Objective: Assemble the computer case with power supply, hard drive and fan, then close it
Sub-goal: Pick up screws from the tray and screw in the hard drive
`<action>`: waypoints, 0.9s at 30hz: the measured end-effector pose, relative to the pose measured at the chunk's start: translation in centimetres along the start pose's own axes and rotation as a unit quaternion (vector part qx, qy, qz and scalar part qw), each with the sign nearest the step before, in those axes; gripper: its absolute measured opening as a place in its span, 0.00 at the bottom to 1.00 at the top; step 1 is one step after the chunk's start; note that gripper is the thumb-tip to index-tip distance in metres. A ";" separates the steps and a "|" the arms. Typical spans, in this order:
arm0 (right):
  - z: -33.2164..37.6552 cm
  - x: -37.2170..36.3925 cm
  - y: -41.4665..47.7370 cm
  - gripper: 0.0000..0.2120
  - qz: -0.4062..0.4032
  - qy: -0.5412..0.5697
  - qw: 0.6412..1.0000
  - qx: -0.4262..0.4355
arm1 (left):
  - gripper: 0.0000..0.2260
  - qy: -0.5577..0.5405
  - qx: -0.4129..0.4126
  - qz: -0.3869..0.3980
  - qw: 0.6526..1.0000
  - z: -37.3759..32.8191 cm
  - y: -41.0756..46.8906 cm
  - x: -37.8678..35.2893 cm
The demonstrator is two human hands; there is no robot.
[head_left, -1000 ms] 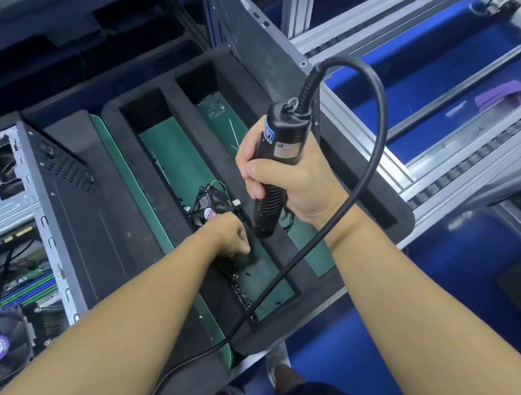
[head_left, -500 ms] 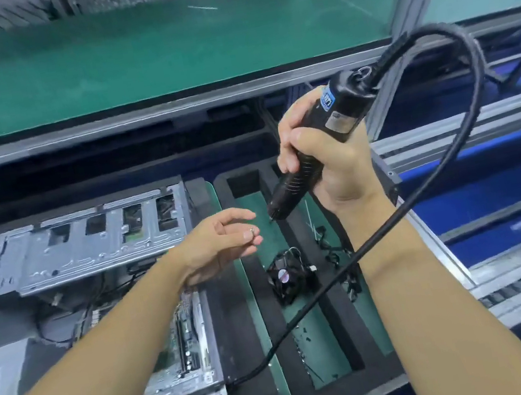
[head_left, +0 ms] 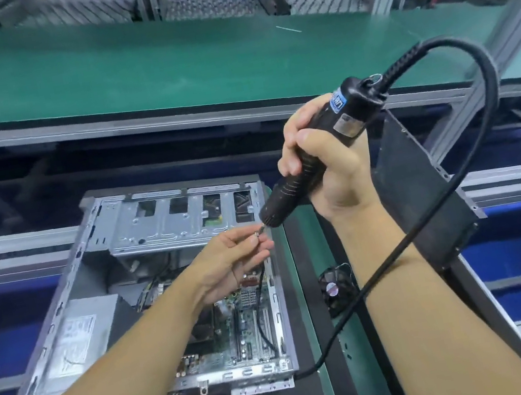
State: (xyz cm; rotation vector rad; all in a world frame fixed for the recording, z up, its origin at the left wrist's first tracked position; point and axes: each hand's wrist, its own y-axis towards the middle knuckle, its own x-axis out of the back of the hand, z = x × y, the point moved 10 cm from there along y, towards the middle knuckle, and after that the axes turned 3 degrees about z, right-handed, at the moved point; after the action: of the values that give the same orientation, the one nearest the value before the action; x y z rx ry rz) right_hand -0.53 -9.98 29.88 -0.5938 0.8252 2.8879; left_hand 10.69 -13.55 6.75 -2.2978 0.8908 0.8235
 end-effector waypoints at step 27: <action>-2.6 -3.7 1.0 0.06 0.040 -0.005 0.999 0.011 | 0.12 -0.048 0.009 -0.006 0.999 -1.7 -2.2 2.2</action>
State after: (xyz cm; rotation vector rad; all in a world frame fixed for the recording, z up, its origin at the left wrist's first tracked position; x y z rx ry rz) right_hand 3.62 -12.10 29.79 -0.5558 0.8990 2.9459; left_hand 14.17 -14.15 6.94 -2.2260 0.8389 0.9087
